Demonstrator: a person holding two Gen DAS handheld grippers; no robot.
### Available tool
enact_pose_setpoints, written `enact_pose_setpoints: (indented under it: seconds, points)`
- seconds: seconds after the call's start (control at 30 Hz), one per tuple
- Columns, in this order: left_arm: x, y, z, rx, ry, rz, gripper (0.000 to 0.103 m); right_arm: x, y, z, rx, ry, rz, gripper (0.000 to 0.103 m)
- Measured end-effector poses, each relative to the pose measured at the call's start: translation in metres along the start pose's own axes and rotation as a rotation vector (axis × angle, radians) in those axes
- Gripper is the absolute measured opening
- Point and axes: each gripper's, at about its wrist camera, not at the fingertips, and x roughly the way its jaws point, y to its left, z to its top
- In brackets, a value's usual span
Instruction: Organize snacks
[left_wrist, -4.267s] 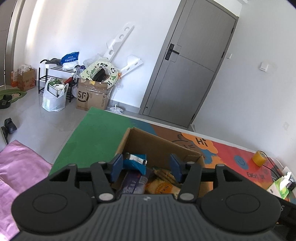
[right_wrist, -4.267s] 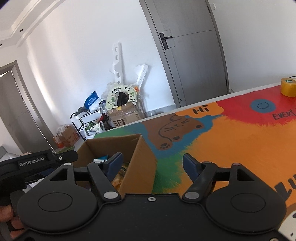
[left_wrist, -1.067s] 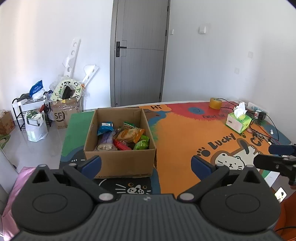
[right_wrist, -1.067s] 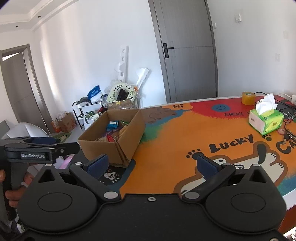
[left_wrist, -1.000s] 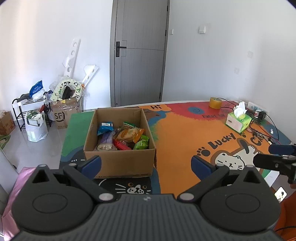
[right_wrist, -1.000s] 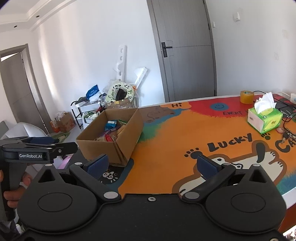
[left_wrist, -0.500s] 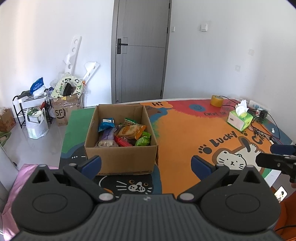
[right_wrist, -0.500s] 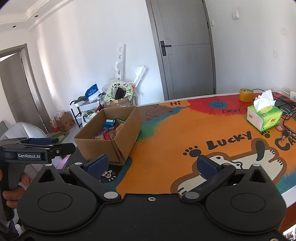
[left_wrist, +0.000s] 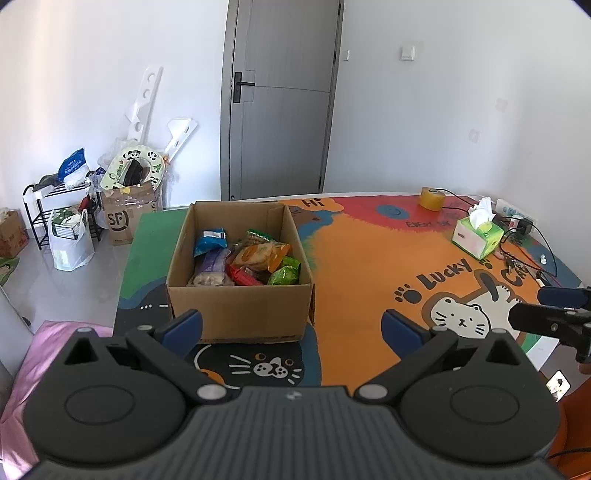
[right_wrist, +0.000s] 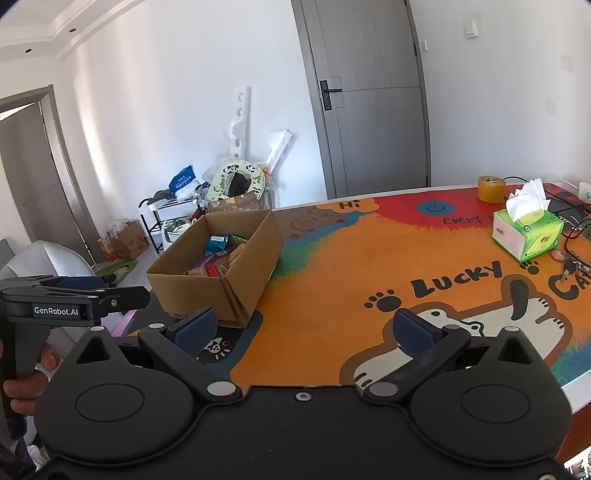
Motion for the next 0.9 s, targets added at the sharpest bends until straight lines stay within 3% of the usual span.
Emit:
enact_pose_setpoints:
  seconds: [0.9]
  points:
    - [-0.0033, -0.0026, -0.0003, 0.006, -0.004, 0.003, 0.102, 0.0005, 0.0, 0.0004, -0.001, 0.0, -0.005, 0.103]
